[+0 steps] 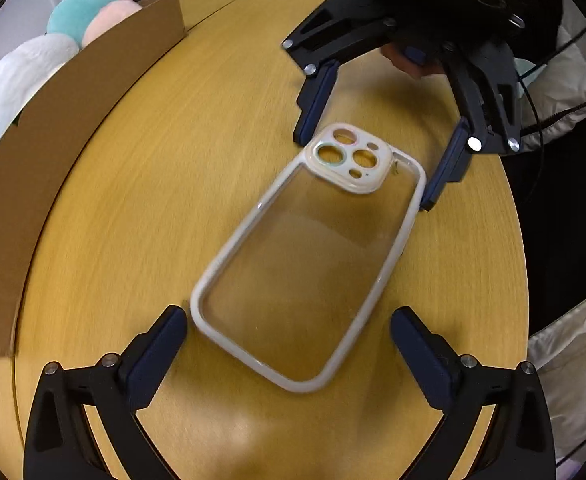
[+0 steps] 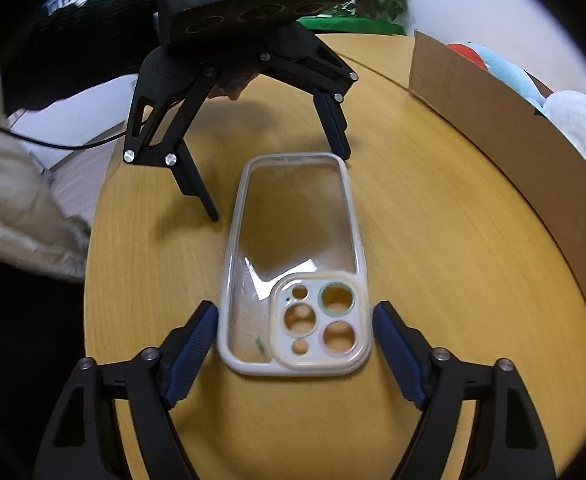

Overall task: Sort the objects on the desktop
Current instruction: 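Close both grippers on opposite ends of the clear phone case, then carry the phone case over the box and drop it onto the pink bear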

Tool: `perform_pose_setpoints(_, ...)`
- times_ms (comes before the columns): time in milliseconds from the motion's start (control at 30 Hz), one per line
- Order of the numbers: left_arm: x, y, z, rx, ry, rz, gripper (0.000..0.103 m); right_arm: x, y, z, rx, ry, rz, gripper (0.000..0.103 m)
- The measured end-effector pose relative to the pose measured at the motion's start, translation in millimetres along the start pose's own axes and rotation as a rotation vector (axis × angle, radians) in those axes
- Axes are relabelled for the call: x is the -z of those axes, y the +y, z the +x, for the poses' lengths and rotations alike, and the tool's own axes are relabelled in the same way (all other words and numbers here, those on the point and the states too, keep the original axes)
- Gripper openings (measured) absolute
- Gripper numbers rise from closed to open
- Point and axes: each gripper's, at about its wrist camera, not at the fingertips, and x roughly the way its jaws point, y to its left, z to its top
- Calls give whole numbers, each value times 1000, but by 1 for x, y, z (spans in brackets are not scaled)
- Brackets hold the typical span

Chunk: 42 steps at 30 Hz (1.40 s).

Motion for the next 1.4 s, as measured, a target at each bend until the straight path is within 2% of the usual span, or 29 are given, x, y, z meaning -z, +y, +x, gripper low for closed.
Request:
perform_pose_setpoints(167, -15, -1, 2, -11, -37, 42, 101, 13, -14, -14, -37, 55, -73, 77)
perform_pose_setpoints(200, -18, 1, 2, -16, -54, 44, 98, 14, -15, -16, -41, 66, -94, 77)
perform_pose_setpoints(233, -21, 3, 1, -21, -69, 45, 88, 15, -16, -18, -45, 77, -115, 77)
perform_pose_setpoints(267, -24, 5, 0, -25, -84, 44, 85, 16, -16, -20, -49, 88, -137, 77)
perform_pose_setpoints(500, -44, -4, 0, -71, -78, 130, 82, 17, -35, -36, -85, 136, -252, 76)
perform_pose_setpoints(600, -57, 1, -12, -86, -97, 147, 81, 9, -46, -53, -76, 132, -303, 76)
perform_pose_setpoints(767, -71, 20, -60, -154, -132, 188, 81, -23, -75, -99, -11, 128, -394, 76)
perform_pose_setpoints(933, -98, 69, -118, -250, -154, 260, 81, -69, -142, -143, 92, 119, -486, 76)
perform_pose_setpoints(1067, -123, 142, -142, -295, -193, 256, 82, -99, -215, -158, 145, 114, -500, 76)
perform_pose_setpoints(1167, -133, 200, -149, -286, -211, 227, 82, -125, -265, -150, 160, 148, -488, 76)
perform_pose_setpoints(1267, -138, 256, -145, -234, -219, 157, 82, -140, -313, -132, 139, 200, -452, 77)
perform_pose_setpoints(1400, -149, 321, -110, -193, -156, 101, 82, -150, -368, -95, 105, 289, -399, 77)
